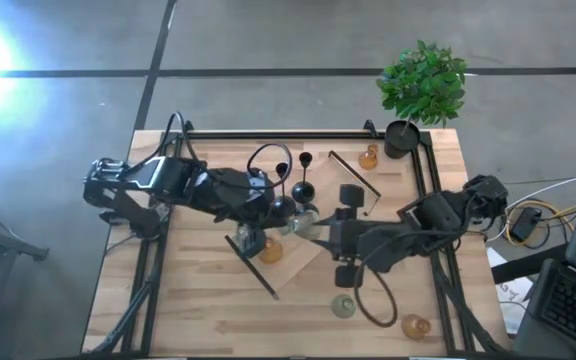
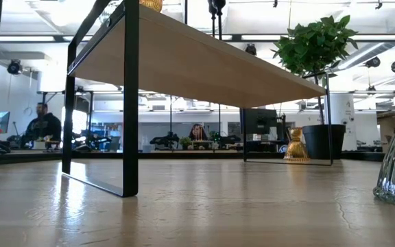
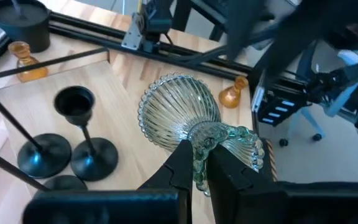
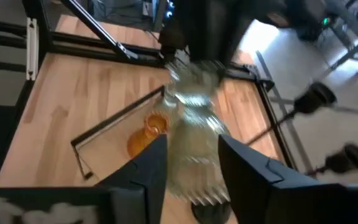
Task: Pick & Place candle stick holders
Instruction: Put the left green candle holder on the shelf
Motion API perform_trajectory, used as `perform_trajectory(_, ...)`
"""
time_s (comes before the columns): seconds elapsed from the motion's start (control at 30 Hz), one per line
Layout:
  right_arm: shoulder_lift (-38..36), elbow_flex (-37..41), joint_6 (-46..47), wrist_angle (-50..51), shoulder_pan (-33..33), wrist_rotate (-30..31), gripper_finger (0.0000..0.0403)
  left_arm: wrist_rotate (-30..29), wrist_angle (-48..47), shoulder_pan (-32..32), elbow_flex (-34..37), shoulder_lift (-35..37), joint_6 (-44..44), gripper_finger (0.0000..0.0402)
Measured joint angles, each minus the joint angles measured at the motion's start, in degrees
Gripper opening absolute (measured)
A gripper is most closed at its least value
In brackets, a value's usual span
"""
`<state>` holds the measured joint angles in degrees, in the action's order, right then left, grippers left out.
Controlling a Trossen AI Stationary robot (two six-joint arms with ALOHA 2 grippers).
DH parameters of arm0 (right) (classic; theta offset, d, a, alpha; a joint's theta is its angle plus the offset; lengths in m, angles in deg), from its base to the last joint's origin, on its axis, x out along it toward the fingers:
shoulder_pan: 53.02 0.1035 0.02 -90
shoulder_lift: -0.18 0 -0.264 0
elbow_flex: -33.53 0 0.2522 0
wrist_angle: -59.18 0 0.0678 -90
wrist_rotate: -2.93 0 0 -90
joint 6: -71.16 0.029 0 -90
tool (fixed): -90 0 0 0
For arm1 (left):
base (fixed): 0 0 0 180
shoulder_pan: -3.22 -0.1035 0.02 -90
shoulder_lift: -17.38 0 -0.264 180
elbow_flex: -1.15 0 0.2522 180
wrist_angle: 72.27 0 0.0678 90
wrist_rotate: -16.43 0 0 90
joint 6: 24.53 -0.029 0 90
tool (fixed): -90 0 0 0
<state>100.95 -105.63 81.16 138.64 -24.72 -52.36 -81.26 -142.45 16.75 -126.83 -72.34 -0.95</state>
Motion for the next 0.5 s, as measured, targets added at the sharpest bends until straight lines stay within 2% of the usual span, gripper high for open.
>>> perform_trajectory(0.3, 5.96, -7.39, -2.44, 1.67, -2.16, 0.87, 0.0177, 0.44, 1.96, -0.67, 0.11, 0.00, -0.99, 0.0027)
perform_trajectory(0.5, 6.23, -7.16, -2.66, 1.79, -2.80, 1.34, 0.0185, 1.41, 2.03, -0.67, 0.12, 0.00, -0.98, 0.0027)
